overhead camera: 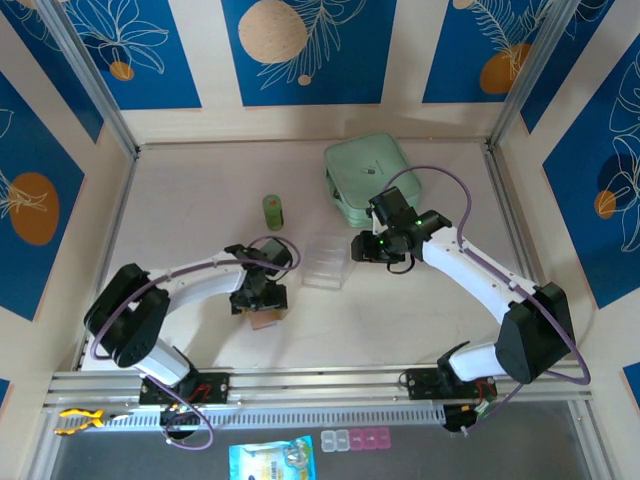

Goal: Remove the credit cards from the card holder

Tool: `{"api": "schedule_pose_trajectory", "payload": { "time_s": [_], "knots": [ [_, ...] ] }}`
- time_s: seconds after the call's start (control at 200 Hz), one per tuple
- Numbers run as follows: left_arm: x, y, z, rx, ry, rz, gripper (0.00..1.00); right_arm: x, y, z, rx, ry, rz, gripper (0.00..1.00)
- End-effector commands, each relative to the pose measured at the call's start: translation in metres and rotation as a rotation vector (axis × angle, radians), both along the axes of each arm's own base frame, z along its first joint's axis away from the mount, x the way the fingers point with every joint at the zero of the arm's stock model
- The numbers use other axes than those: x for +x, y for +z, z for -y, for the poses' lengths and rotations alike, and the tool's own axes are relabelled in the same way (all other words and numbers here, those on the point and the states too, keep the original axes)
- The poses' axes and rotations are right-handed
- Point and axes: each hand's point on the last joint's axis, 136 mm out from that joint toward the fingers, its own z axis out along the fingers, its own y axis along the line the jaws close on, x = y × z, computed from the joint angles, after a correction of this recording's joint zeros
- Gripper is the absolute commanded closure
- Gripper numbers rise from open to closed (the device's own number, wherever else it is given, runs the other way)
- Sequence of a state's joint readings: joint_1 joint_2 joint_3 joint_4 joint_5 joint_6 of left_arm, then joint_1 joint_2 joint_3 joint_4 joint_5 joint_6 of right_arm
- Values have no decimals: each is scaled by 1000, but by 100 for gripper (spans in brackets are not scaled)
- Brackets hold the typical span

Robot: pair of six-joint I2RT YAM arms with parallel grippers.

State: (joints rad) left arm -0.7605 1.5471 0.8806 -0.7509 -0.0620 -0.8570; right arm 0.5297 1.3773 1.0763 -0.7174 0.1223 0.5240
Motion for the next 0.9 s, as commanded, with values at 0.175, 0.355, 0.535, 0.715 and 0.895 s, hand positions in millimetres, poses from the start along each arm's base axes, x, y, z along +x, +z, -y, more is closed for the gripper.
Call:
{"api": "schedule_pose_trajectory", "payload": {
  "time_s": [0.175,0.355,0.535,0.715,0.895],
  "knots": [
    [-25,13,54,-18,-154,-5,17,-4,-3,0,14,10,-12,51],
    [-37,13,112,-25,-302,-12,15,-2,-4,5,6,-2,-12,51],
    [-48,6,127,41,-391,-46,6,-2,-2,13,11,-18,-8,51],
    [-62,8,109,47,-392,-66,1,-2,1,16,16,-24,-1,52],
    [-73,9,62,137,-366,-72,0,-1,1,14,26,-25,-3,52]
  ]
}}
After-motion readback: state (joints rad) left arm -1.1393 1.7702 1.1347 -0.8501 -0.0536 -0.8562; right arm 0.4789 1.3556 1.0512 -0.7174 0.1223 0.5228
